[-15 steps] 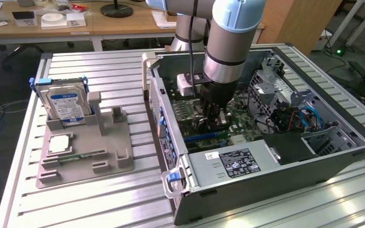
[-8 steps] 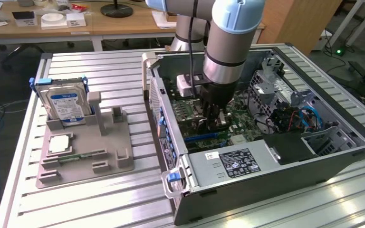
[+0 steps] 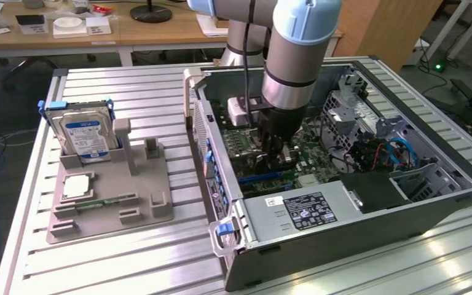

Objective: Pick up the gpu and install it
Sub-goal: 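Insert the gpu into the slot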

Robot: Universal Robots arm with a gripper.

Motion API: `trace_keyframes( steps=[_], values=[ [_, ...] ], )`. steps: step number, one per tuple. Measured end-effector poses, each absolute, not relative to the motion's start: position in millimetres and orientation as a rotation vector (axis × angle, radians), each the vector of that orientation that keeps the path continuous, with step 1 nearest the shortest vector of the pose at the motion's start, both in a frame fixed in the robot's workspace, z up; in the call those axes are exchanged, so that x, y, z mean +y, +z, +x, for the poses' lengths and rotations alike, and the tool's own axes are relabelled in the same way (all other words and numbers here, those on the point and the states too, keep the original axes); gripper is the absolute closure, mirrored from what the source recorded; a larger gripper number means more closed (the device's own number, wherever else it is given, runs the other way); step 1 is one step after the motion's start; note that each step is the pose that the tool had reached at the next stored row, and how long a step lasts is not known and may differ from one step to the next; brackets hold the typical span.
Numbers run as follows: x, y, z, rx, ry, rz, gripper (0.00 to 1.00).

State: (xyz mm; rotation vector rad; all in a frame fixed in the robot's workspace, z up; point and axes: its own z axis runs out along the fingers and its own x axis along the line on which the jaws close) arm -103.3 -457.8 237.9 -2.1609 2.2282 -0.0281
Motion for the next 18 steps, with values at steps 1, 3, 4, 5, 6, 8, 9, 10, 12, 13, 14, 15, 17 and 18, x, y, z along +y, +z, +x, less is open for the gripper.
trace_keyframes(
  steps=[1, 3, 4, 5, 6, 8, 9, 10, 12, 13, 14, 15, 17, 18],
  values=[
    [-457.8, 237.7, -103.3, 2.229, -0.028, -2.160, 0.72],
    [-457.8, 237.3, -103.4, 2.230, -0.028, -2.159, 0.72],
    [-457.8, 237.0, -103.4, 2.231, -0.028, -2.159, 0.72],
    [-457.7, 236.7, -103.4, 2.232, -0.028, -2.158, 0.72],
    [-457.7, 236.6, -103.4, 2.233, -0.028, -2.157, 0.72],
    [-457.7, 236.3, -103.4, 2.236, -0.028, -2.154, 0.72],
    [-457.7, 236.1, -103.4, 2.237, -0.027, -2.153, 0.72],
    [-457.6, 235.8, -103.3, 2.238, -0.027, -2.151, 0.72],
    [-457.4, 235.5, -103.3, 2.243, -0.027, -2.148, 0.72],
    [-457.4, 235.3, -103.4, 2.245, -0.027, -2.146, 0.72],
    [-457.4, 235.1, -103.5, 2.246, -0.027, -2.144, 0.72],
    [-457.4, 234.8, -103.7, 2.248, -0.027, -2.143, 0.72],
    [-457.4, 234.4, -103.8, 2.249, -0.026, -2.141, 0.72],
    [-457.4, 234.3, -103.9, 2.250, -0.026, -2.141, 0.72]
  ],
)
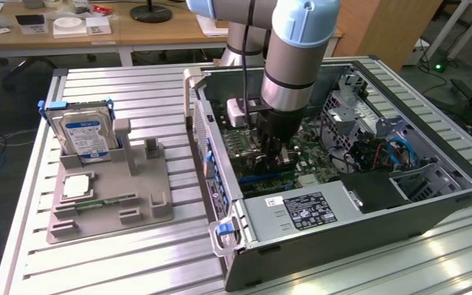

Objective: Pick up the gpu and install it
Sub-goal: 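Insert the gpu into the slot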

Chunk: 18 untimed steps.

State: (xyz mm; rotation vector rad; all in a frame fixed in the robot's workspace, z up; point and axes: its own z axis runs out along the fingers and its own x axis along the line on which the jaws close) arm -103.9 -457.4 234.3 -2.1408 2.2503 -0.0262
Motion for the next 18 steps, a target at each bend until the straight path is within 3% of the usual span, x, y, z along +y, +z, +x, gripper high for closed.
trace_keyframes(
  steps=[18],
  values=[
    [-457.4, 230.9, -104.4, 2.251, -0.026, -2.140, 0.72]
  ],
)
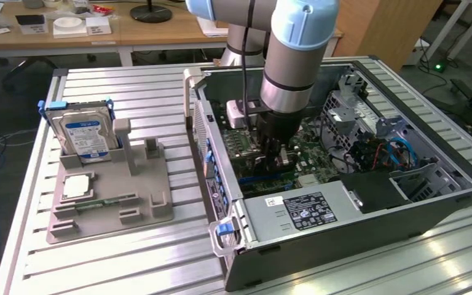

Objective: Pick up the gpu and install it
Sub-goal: 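Insert the gpu into the slot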

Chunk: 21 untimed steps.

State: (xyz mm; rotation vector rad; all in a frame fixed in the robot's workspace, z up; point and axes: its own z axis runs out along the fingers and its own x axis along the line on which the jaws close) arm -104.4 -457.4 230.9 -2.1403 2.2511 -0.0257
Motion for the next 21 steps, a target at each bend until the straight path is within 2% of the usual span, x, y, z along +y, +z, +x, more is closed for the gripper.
trace_keyframes(
  steps=[21],
  values=[
    [-457.5, 228.3, -107.0, 2.252, -0.025, -2.142, 0.72]
  ],
)
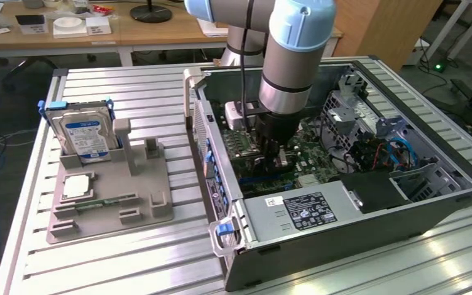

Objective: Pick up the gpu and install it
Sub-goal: 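Insert the gpu into the slot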

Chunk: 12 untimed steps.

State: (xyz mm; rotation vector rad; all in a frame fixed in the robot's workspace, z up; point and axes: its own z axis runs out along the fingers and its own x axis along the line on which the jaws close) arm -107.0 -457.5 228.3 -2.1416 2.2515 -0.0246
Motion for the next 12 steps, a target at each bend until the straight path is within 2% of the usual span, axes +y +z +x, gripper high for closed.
trace_keyframes(
  steps=[12],
  values=[
    [-457.4, 223.3, -107.1, 2.252, -0.024, -2.141, 0.72]
  ],
)
